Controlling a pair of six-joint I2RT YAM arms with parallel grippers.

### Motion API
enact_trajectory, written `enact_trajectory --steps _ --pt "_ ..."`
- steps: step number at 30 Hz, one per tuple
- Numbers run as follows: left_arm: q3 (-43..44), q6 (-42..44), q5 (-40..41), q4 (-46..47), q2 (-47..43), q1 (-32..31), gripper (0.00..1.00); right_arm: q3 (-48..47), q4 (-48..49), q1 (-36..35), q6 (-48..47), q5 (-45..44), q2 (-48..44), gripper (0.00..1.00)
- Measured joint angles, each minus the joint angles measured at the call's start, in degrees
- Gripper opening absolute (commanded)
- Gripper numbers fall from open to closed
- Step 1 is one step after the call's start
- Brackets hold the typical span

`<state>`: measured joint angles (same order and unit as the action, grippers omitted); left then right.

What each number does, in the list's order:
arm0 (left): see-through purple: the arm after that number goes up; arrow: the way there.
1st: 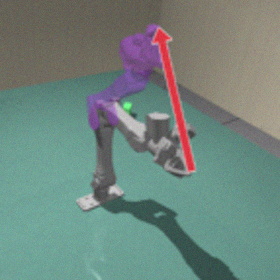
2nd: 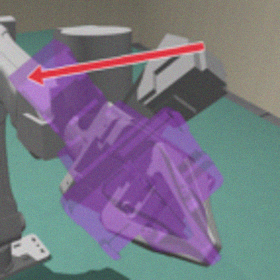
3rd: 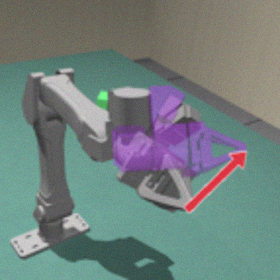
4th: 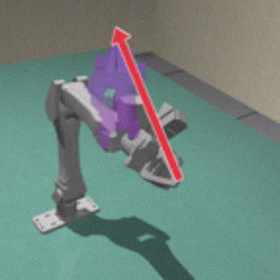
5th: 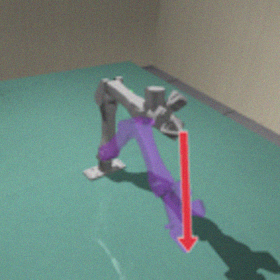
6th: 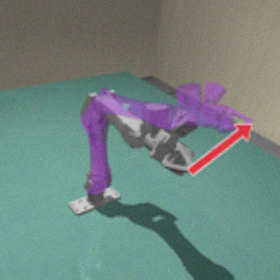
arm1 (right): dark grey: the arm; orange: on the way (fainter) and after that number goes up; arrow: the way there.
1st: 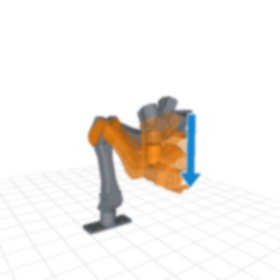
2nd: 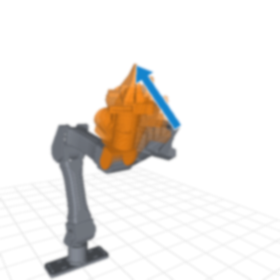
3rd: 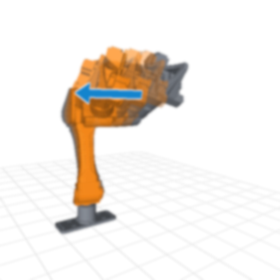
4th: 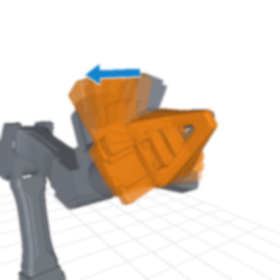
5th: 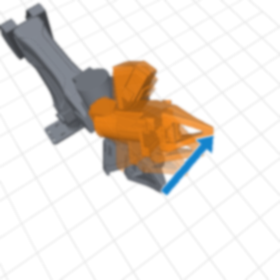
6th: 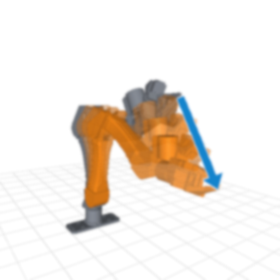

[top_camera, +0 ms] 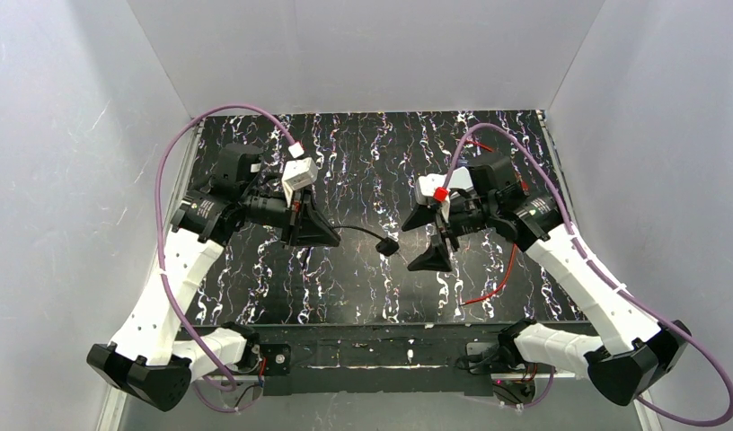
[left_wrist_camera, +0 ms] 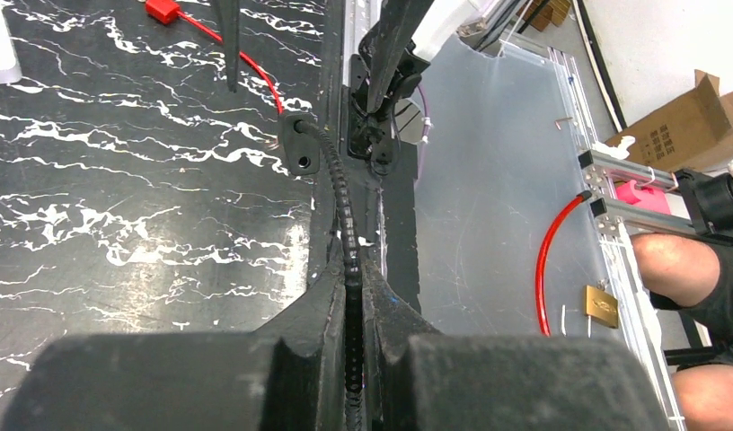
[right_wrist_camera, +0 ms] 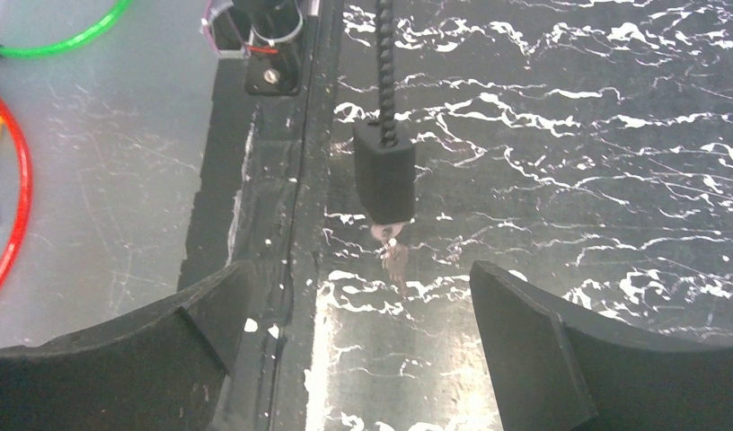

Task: Lock with the key
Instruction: Pick up the lock from the center of the board.

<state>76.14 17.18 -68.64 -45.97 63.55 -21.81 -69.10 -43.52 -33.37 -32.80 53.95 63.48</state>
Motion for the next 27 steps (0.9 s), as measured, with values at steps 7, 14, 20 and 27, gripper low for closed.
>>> enact_trajectory --steps 7,14,20,27 --pt "0.16 0.84 -0.01 -1.01 -0.17 -0.88 0.00 0.75 6.63 -6.10 7.55 -0.80 0.82 0.86" --pt "0.46 0.84 0.02 -0.99 -1.36 -0.91 0.00 1.22 11.76 -10.05 11.88 -2.16 2.23 0.64" --pt "0.44 0.66 0.02 -0.72 -2.57 -0.93 0.00 1.62 12.45 -10.14 12.13 -3.03 2.74 0.60" --pt "0.44 -0.42 0.00 -0.12 -2.64 -0.93 0.00 2.52 12.77 -10.16 12.68 -3.28 2.69 0.39"
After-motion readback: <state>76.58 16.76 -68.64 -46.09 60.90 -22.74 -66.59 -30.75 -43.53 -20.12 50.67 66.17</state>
